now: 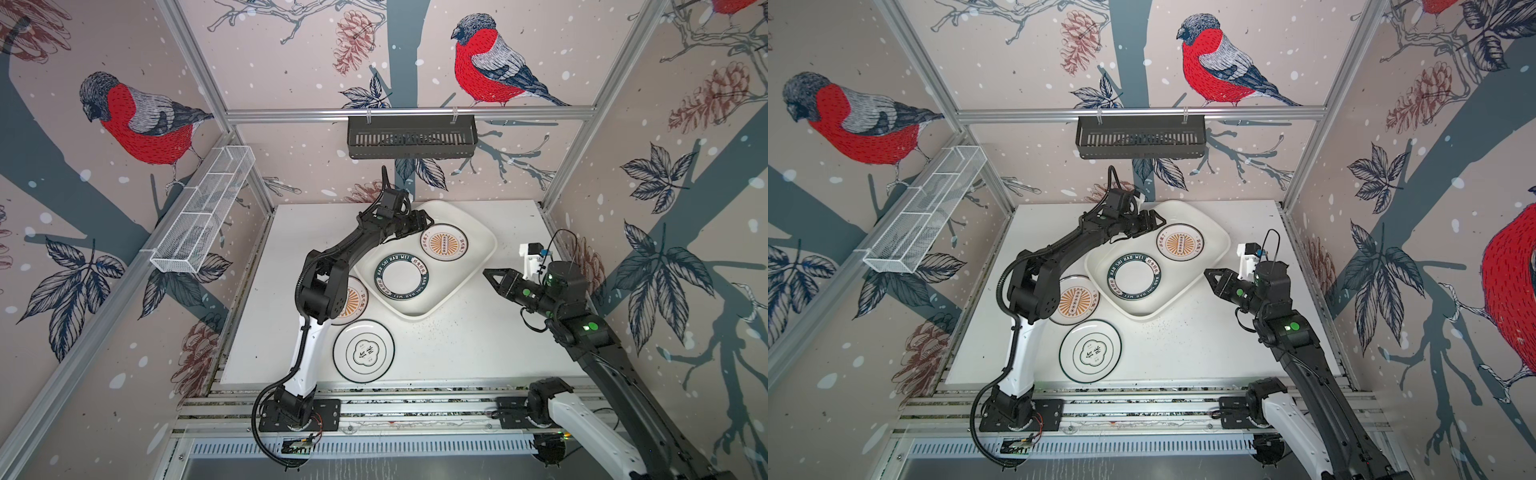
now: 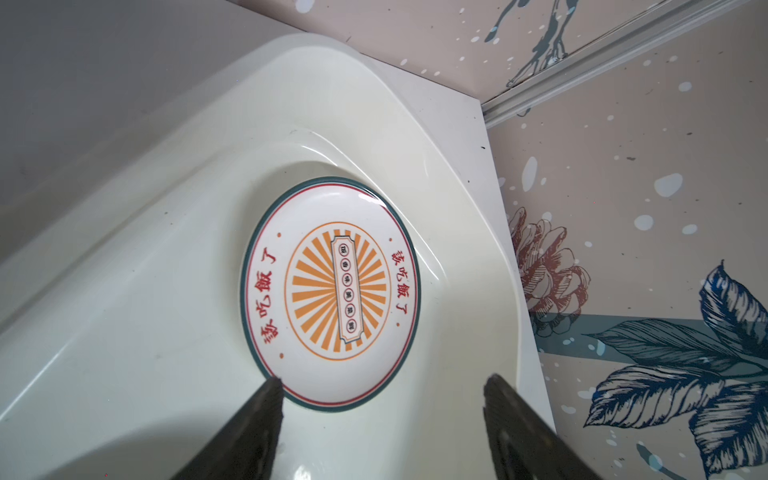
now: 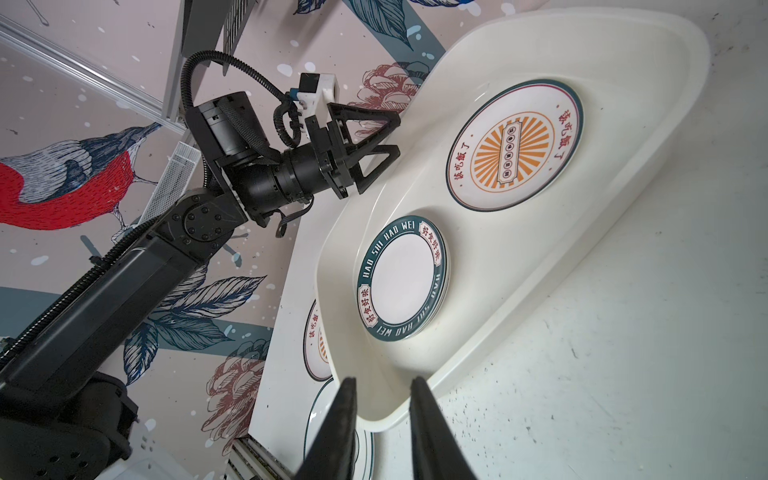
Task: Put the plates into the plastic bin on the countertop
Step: 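Raise the left gripper up and away from the bin, then move the left gripper to the sunburst plate lying on the table beside the bin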
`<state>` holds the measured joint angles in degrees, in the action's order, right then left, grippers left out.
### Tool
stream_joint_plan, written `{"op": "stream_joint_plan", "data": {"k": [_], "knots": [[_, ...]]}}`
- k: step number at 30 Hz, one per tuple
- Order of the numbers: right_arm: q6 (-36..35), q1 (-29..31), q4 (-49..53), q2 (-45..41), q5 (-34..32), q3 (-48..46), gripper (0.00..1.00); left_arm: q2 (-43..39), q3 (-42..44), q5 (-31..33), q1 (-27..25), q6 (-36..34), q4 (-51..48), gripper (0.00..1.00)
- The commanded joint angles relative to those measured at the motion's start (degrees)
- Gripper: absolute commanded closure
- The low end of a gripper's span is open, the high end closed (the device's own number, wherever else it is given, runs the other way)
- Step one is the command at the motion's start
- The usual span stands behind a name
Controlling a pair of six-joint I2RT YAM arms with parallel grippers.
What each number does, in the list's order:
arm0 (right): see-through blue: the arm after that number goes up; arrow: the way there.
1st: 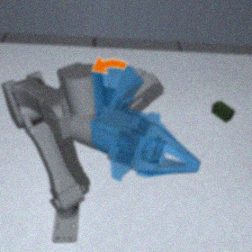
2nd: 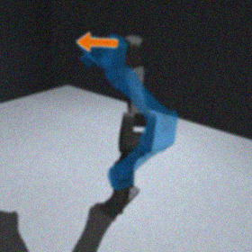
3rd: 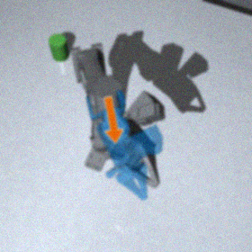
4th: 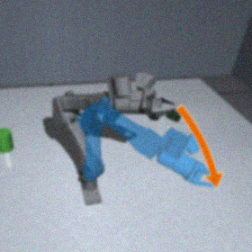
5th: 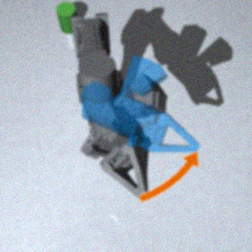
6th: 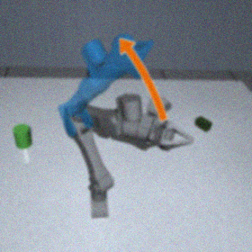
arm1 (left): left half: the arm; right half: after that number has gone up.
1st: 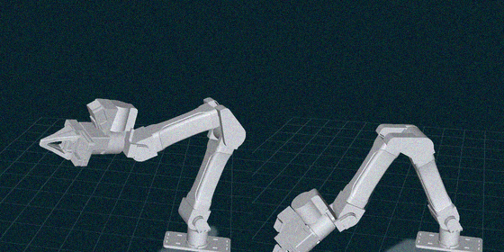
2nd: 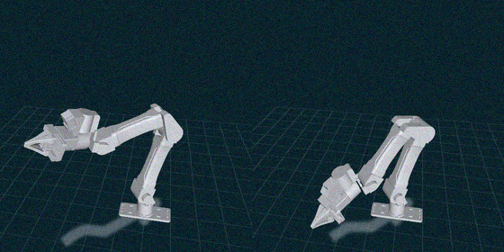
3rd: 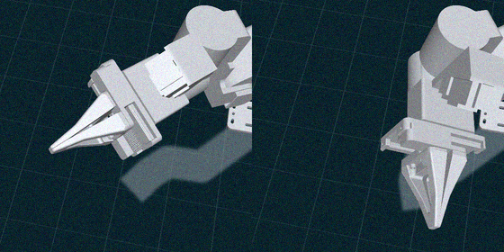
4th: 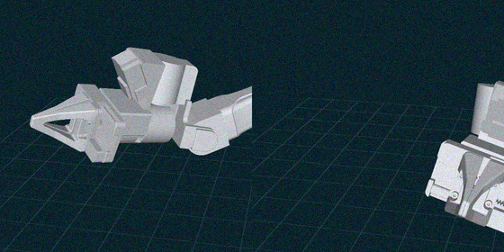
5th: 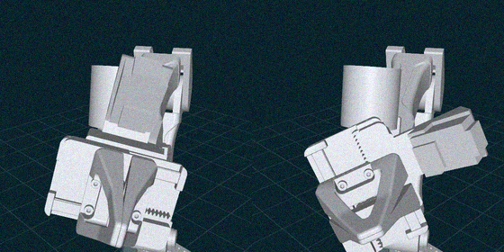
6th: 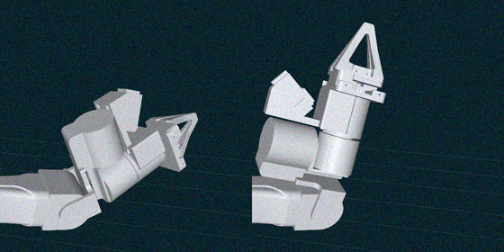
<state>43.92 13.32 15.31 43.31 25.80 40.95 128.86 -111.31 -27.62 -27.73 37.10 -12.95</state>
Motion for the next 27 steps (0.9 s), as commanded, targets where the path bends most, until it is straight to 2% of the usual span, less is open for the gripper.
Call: {"op": "stream_joint_plan", "data": {"k": [1,7,12,18,21,24,26,27], "knots": [[0.49,-0.04,-1.59,0.0,0.9,0.18,0.73,-3.85,1.97,-2.08,-0.33,-0.78,-1.02,0.24],[0.12,0.12,-3.77,2.41,3.0,0.97,0.71,-15.82,8.06,1.17,-0.08,-9.3,-6.49,0.24],[-0.83,0.21,-7.07,5.4,4.92,1.29,0.7,-31.19,22.81,0.56,3.95,-15.13,-4.01,0.24],[-1.45,0.52,-11.61,9.91,8.16,2.41,0.7,-44.92,36.57,-4.74,15.34,-24.69,-9.14,0.23],[-1.98,0.99,-12.68,11.75,8.95,2.98,0.7,-49.95,41.81,-4.01,22.48,-29.27,-14.64,0.23],[-2.22,1.71,-13.65,13.28,9.34,3.09,0.7,-54.33,48.24,-4.09,30.62,-32.97,-15.57,0.23],[-2.17,2.19,-14.29,14.13,9.35,3.13,0.7,-55.93,51.0,-7.97,35.27,-37.17,-16.88,0.21],[-1.99,2.51,-14.78,14.54,9.28,3.03,0.7,-56.18,51.96,-9.68,36.52,-40.13,-18.18,0.17]]}}
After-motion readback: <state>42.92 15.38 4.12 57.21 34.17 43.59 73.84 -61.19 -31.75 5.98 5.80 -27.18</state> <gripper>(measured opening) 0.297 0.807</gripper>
